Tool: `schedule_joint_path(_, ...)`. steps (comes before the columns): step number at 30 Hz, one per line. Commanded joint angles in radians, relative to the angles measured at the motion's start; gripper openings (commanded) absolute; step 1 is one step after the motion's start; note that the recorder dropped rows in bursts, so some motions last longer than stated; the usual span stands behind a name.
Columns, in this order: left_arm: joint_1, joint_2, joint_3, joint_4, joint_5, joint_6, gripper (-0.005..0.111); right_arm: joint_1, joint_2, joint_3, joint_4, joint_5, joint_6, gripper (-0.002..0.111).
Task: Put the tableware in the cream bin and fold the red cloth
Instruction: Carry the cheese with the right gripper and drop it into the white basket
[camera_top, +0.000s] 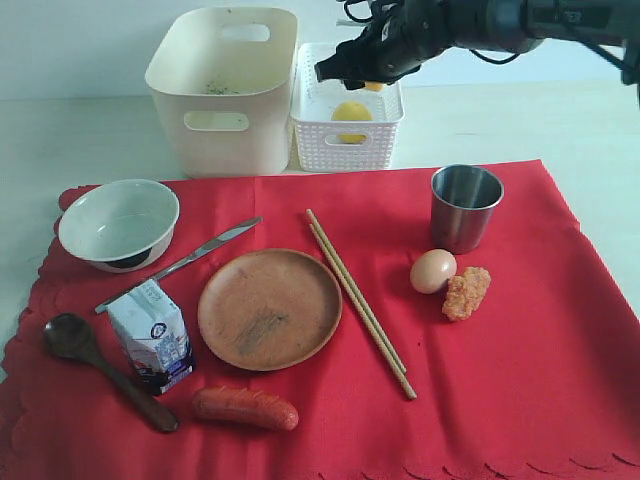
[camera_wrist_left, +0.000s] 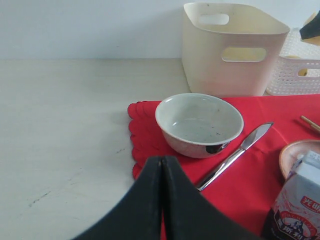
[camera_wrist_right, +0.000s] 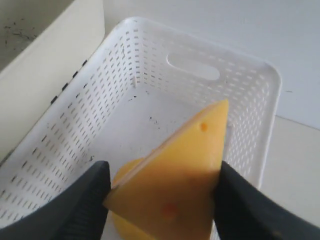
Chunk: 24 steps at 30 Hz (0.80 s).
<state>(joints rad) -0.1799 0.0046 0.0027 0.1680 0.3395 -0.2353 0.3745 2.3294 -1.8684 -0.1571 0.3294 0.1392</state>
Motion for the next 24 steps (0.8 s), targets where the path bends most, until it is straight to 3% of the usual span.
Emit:
schedule_joint_path(1,-0.006,-0.005,-0.003,0.003,-0.012,-0.004,0.001,-0.01,0.073,-0.119,0.0,-0.025,-0.007,0.0)
schedule_joint_path(11,-0.006,-0.005,-0.003,0.003,-0.012,-0.004,0.001,-0.014,0.224,-0.334,-0.028,0.047,-0.032,0.004)
schedule_joint_path(24,-0.006,-0.005,-0.003,0.003,-0.012,-0.004,0.001,-0.014,0.239,-0.351,-0.028,0.124,-0.06,0.06)
